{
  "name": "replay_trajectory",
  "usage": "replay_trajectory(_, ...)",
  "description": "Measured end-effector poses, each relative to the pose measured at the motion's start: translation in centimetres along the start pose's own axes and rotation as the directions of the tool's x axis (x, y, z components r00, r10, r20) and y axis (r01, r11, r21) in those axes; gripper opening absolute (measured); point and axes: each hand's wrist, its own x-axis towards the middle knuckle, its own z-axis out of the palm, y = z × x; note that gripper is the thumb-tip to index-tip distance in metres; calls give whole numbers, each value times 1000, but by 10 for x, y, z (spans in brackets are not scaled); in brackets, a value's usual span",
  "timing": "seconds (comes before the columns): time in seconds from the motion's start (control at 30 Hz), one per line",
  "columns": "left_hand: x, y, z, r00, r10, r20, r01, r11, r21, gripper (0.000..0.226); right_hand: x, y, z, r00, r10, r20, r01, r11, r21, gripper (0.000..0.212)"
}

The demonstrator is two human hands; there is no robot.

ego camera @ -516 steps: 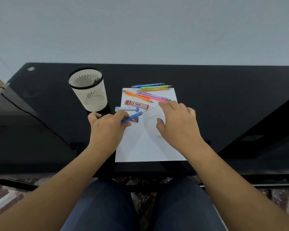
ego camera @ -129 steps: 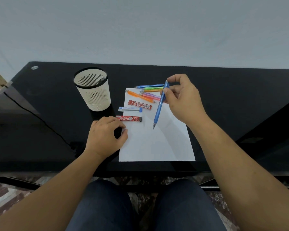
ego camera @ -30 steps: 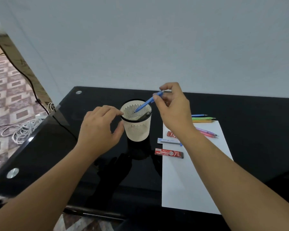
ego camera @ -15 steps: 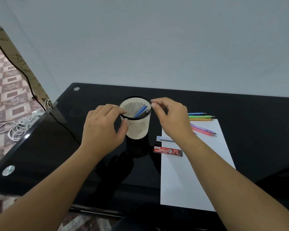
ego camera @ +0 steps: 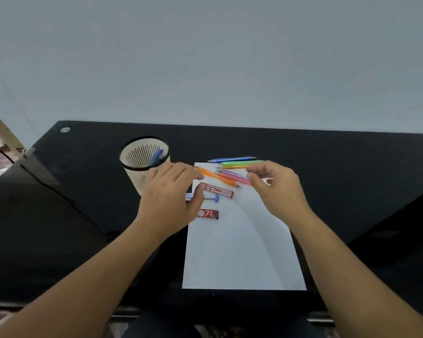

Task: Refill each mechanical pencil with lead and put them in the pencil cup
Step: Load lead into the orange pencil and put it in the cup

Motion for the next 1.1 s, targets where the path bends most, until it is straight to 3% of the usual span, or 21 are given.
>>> replay_trajectory(0.23,0,9,36,989,-65,135,67,998,-8,16,6,32,-1,997,25,78,-22,999,-35,16)
replay_trajectory(0.7,6,-13,66,963,-166,212,166,986,18,19,51,32,46,968,-111,223,170,950,-262,21)
replay_trajectory(0.93,0,-14,68,954,-189,232,194,981,1,18,47,30,51,961,-113,251,199,917,-347,22)
replay_trajectory(1.1,-3,-12,60,952,-204,227,211,977,-10,19,38,23,43,973,-103,207,166,934,-316,16)
